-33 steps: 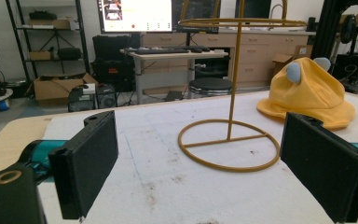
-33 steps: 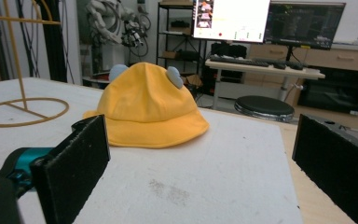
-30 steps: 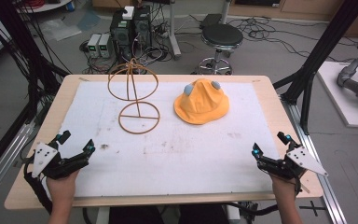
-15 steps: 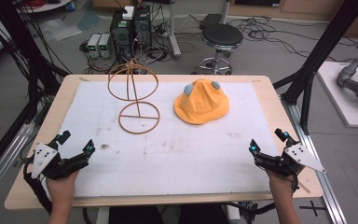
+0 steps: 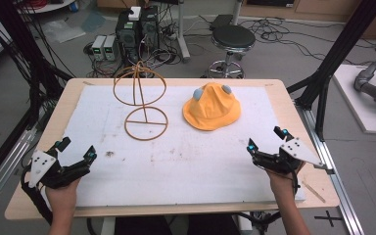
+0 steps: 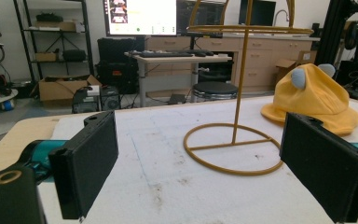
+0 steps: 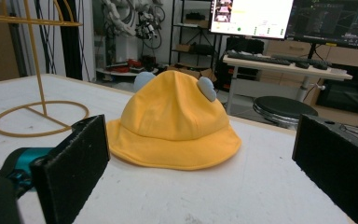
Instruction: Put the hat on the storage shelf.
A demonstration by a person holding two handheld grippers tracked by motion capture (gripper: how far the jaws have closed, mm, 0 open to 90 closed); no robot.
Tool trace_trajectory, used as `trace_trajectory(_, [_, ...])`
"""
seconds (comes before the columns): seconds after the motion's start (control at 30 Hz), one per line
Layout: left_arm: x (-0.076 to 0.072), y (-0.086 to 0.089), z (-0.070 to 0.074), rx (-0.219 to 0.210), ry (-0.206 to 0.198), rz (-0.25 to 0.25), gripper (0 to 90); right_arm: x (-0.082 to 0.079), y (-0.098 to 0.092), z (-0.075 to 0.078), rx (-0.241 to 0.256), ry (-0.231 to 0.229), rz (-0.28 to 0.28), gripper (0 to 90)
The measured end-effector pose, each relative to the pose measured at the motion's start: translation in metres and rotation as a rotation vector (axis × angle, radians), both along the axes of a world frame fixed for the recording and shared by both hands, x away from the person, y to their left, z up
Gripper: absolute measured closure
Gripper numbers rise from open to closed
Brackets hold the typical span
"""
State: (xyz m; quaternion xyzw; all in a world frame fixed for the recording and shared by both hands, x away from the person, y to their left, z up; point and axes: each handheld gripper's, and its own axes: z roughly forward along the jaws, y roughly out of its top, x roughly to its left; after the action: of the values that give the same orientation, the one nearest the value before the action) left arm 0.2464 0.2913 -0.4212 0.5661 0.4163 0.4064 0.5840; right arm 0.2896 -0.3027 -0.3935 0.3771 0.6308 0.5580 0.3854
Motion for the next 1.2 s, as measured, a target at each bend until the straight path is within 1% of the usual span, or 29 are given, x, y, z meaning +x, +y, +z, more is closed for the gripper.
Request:
trace_trajectory(0.07, [0.000,0.000,0.000,-0.001,-0.001,-0.001,11.9,0.005,0.005,0.002,-0.011,-0.007,-0.007,3.5])
trace_trajectory(0.13, [0.000,-0.001,0.000,-0.002,-0.002,-0.003,11.9,0.011,0.010,0.005,-0.009,-0.012,-0.008,3.5])
trace_trajectory(0.17, [0.000,-0.001,0.000,-0.002,-0.002,-0.003,11.9,0.011,0.010,0.005,-0.009,-0.012,-0.008,3.5])
trace_trajectory(0.2, [0.000,-0.001,0.000,0.000,-0.001,-0.004,11.9,0.016,0.014,0.006,0.017,0.005,0.005,3.5])
trace_trajectory(0.23, [0.000,-0.001,0.000,0.003,0.001,-0.005,11.9,0.016,0.014,0.006,0.017,0.005,0.005,3.5])
trace_trajectory(0.3, [0.001,-0.002,0.000,0.006,0.002,-0.008,11.9,0.024,0.020,0.011,0.033,0.013,0.025,3.5])
trace_trajectory(0.4, [0.002,-0.004,-0.001,0.010,0.005,-0.013,11.9,0.031,0.026,0.017,0.018,-0.006,0.030,3.5])
trace_trajectory(0.5, [0.001,-0.005,0.000,0.004,0.001,-0.015,11.9,0.041,0.033,0.023,-0.002,-0.003,0.038,3.5])
trace_trajectory(0.53, [0.001,-0.005,0.000,0.004,0.001,-0.015,11.9,0.044,0.036,0.024,0.000,0.010,0.043,3.5])
trace_trajectory(0.6, [0.001,-0.004,0.001,0.011,0.000,-0.014,11.9,0.052,0.041,0.026,-0.019,0.009,0.053,3.5])
trace_trajectory(0.63, [0.001,-0.004,0.001,0.009,0.001,-0.014,11.9,0.056,0.045,0.028,-0.021,0.019,0.056,3.5])
trace_trajectory(0.67, [0.001,-0.004,0.000,0.003,0.001,-0.012,11.9,0.060,0.048,0.029,-0.027,0.019,0.062,3.5])
trace_trajectory(0.7, [0.002,-0.004,0.000,0.003,0.002,-0.012,11.9,0.064,0.051,0.031,-0.030,0.013,0.072,3.8])
trace_trajectory(0.73, [0.001,-0.003,0.000,0.004,0.003,-0.010,11.9,0.067,0.053,0.032,-0.020,0.011,0.087,5.0])
trace_trajectory(0.77, [0.001,-0.003,0.000,0.004,0.003,-0.010,11.9,0.070,0.055,0.035,-0.013,-0.001,0.097,5.1])
trace_trajectory(0.8, [0.001,-0.003,0.000,-0.001,0.003,-0.008,11.9,0.070,0.055,0.035,-0.013,-0.001,0.097,5.1])
trace_trajectory(0.83, [0.001,-0.003,0.000,-0.008,0.001,-0.009,12.0,0.075,0.060,0.039,0.008,-0.031,0.100,5.4])
trace_trajectory(0.87, [0.001,-0.002,0.000,-0.010,0.000,-0.006,11.9,0.078,0.061,0.040,0.011,-0.033,0.099,5.4])
trace_trajectory(0.93, [0.001,-0.001,0.000,-0.009,0.001,-0.006,11.9,0.087,0.064,0.041,0.006,-0.027,0.103,5.4])
trace_trajectory(1.0, [0.000,0.000,0.000,-0.010,0.004,-0.004,11.9,0.098,0.067,0.041,-0.008,-0.004,0.096,5.3])
trace_trajectory(1.07, [0.000,0.001,0.000,-0.013,0.002,-0.003,11.9,0.109,0.069,0.042,-0.002,0.012,0.094,5.4])
trace_trajectory(1.1, [0.000,0.001,0.000,-0.017,0.002,-0.002,11.9,0.113,0.070,0.041,0.008,0.003,0.092,5.4])
trace_trajectory(1.2, [0.000,0.001,0.000,-0.023,-0.002,-0.003,11.9,0.122,0.072,0.040,0.020,0.012,0.084,5.3])
